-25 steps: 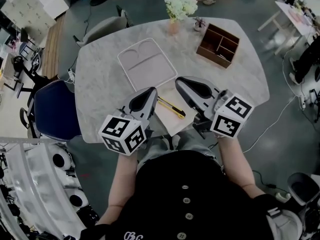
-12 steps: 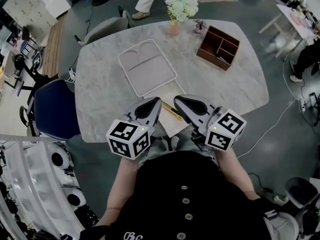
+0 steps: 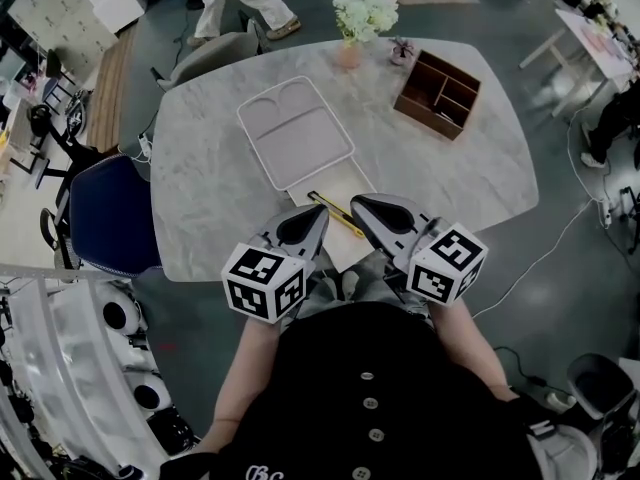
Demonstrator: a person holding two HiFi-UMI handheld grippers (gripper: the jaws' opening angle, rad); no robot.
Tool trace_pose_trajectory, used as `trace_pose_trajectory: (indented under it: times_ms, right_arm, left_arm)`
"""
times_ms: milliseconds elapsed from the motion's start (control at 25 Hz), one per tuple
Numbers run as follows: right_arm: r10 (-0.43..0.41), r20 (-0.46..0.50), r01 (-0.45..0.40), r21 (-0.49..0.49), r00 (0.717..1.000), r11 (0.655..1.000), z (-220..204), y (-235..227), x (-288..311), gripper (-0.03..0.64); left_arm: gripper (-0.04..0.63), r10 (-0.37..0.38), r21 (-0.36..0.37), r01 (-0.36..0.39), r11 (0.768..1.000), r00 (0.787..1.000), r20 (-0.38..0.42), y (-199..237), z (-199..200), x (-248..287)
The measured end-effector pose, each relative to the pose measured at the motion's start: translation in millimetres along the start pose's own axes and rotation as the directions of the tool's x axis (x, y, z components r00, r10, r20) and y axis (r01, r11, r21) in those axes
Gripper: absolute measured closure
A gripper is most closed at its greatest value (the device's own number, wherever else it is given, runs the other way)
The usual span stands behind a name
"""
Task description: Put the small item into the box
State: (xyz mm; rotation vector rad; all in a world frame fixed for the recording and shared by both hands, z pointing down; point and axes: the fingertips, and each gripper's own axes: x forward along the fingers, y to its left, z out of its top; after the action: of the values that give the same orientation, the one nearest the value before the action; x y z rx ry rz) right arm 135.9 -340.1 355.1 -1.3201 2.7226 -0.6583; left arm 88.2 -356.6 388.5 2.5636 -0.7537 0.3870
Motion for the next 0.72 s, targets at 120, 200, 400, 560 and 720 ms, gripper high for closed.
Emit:
trace_pose_trajectory:
  times_ms: [120, 200, 400, 560, 720]
  right_arm:
    - [0.004, -0.009, -0.004, -0.002, 1.0, 1.0, -2, 2, 1, 0.614]
    - [0.004, -0.009, -0.004, 0.004, 1.0, 1.0, -2, 2, 1, 0.614]
    - [0.007, 0.01, -0.007, 0.06, 1.0, 0.998, -4, 0, 0, 0.614]
    - [0.016, 0.004, -0.016, 0.056, 1.0, 0.998, -6, 0, 0, 0.614]
    - [0.017, -0.017, -0.016, 0.04, 1.0, 0.999, -10, 3, 1, 0.614]
  left_arm:
    - [0.578, 0.006, 0.006, -0.006, 1.0, 1.0, -0.007, -1, -1, 0]
    - [0.578, 0.01, 0.006, -0.01, 1.0, 1.0, -0.01, -1, -1, 0]
    - [0.578, 0.009, -0.009, -0.009, 1.0, 1.0, -0.01, -1, -6, 1]
    - [0.578, 0.014, -0.025, -0.015, 1.0, 1.0, -0.019, 0, -12, 1]
    - [0.578, 0.007, -0.04, -0.008, 0.999, 1.0, -0.014, -1, -14, -2]
